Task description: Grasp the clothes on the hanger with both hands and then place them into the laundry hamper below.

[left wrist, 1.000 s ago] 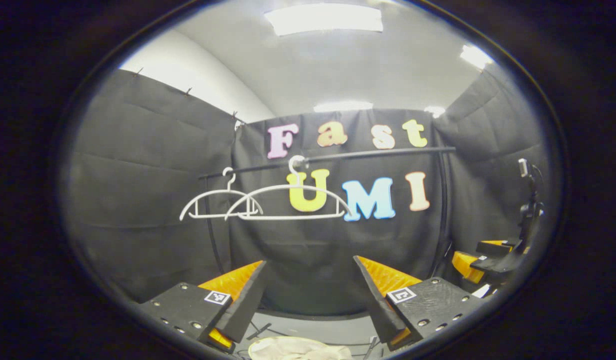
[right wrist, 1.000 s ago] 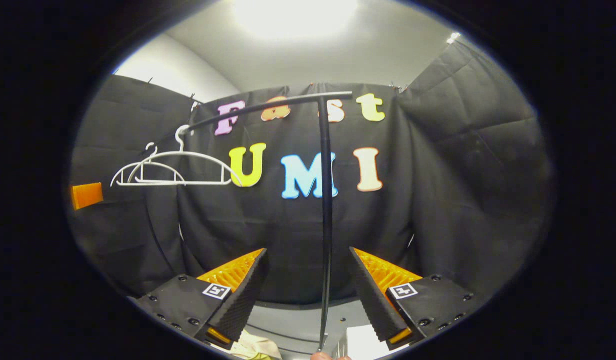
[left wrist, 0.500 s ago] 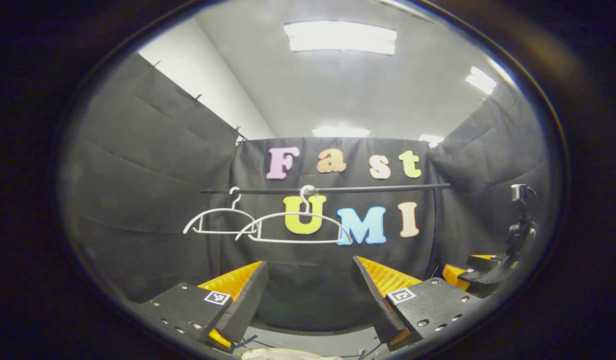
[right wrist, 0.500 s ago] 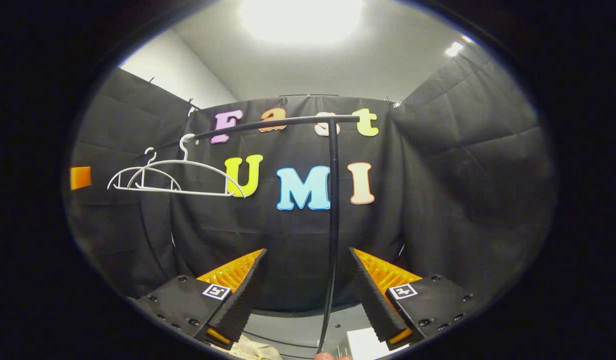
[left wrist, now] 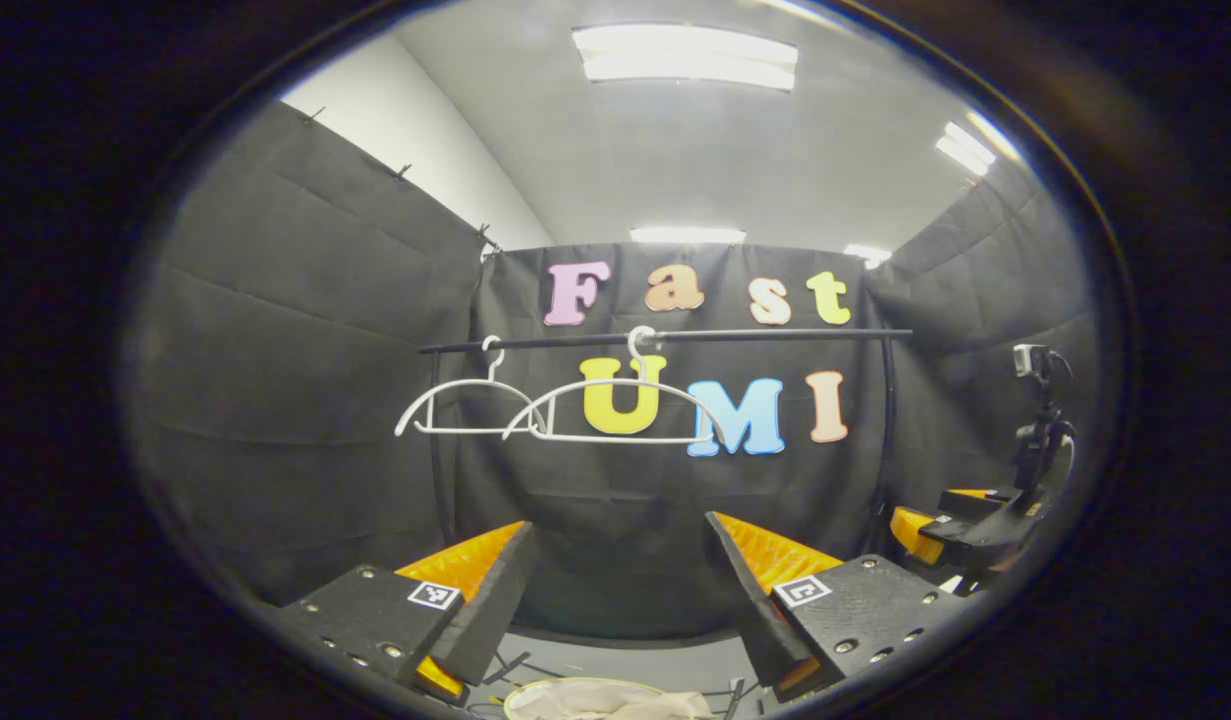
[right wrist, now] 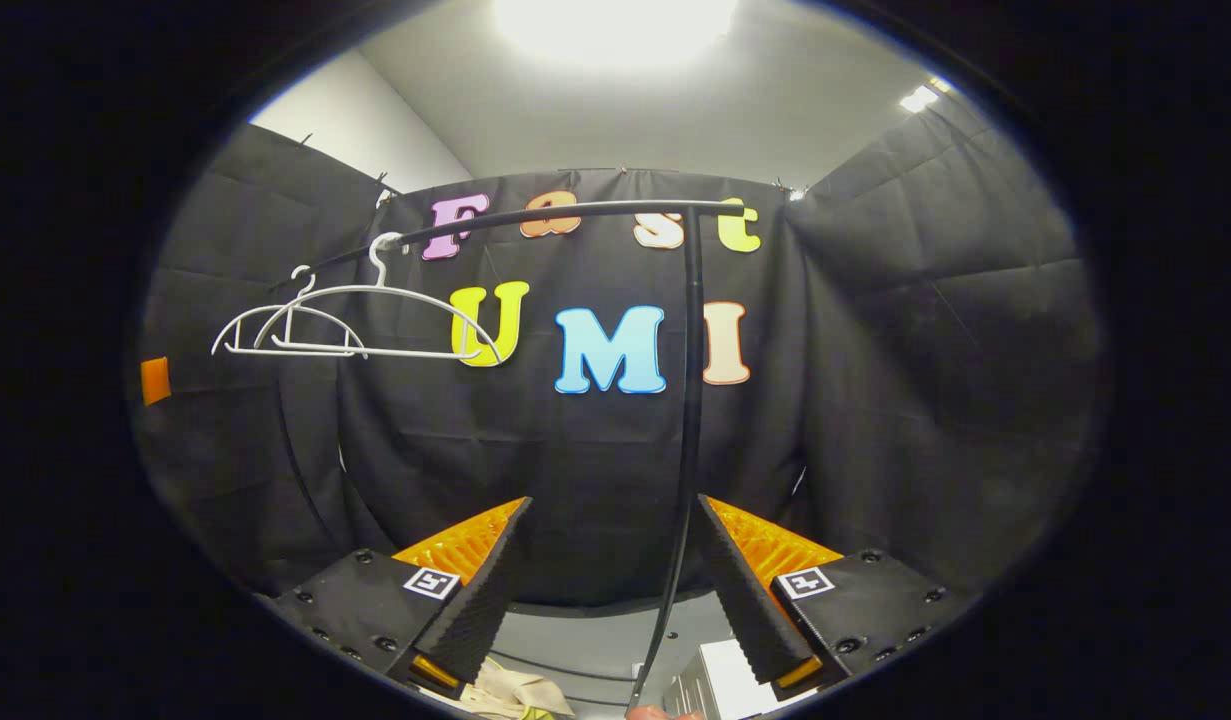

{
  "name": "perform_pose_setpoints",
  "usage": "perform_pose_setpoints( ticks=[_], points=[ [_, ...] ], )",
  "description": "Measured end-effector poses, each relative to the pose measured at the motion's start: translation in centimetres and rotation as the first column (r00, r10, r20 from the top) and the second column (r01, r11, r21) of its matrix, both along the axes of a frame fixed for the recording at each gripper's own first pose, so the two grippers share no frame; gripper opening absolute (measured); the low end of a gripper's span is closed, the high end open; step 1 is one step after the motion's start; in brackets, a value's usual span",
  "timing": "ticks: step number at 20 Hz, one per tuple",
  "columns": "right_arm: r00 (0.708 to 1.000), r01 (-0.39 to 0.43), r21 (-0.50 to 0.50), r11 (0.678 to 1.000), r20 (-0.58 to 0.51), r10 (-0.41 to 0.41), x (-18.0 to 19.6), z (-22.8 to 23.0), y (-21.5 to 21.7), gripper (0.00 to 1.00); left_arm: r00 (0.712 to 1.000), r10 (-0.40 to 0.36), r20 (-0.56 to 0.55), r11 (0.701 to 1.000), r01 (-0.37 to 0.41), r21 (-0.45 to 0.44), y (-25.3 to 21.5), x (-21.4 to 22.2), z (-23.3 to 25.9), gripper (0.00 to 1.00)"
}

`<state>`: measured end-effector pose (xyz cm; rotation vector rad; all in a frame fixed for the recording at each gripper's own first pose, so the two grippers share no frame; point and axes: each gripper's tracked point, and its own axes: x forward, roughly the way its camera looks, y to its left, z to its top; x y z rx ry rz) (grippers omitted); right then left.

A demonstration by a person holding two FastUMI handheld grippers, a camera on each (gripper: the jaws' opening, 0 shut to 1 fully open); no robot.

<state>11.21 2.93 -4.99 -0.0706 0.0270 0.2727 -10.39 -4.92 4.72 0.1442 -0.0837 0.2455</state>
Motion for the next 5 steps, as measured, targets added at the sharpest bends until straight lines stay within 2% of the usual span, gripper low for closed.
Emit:
perform_pose_setpoints(
  ticks=[5],
  points=[
    [1.000,0.017,-0.003,1.000,-0.017,-0.017,-0.5,-0.6,0.4,0.96,0.999,-0.032,-0.036,0.999,0.032,-0.007,0.3,0.3,-1.4,0.99]
  ],
)
